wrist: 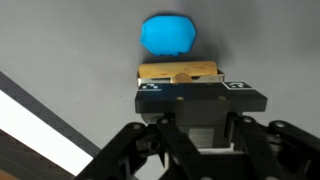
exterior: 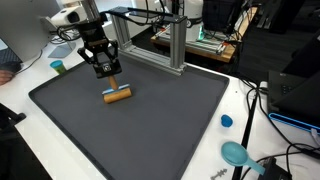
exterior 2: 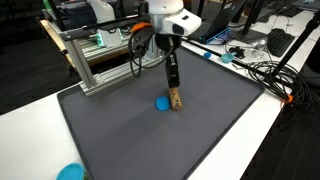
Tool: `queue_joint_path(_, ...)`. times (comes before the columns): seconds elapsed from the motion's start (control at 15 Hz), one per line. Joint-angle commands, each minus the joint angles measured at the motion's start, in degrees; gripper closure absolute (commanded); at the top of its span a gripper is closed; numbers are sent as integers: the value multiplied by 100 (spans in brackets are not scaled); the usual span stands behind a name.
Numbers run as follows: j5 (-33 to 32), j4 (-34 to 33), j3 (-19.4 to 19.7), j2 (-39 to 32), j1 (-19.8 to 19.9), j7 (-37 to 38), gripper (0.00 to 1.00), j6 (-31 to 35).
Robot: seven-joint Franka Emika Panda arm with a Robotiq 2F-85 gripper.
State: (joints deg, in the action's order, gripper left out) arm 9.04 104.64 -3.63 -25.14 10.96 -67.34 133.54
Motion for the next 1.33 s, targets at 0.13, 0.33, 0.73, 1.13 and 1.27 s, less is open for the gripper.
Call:
queue_joint_path(0.13, 749, 181, -312, 0, 283, -642, 78, 179)
queue_joint_path(0.33, 910, 342, -201, 423, 390, -597, 78, -68)
queue_joint_path(0.73, 789, 515, 82, 640, 283, -123, 78, 139)
queue_joint_path(1.13, 644, 659, 156, 520, 146, 371, 78, 561)
queue_joint_path(1.27, 644, 715, 169, 570, 190, 434, 78, 607)
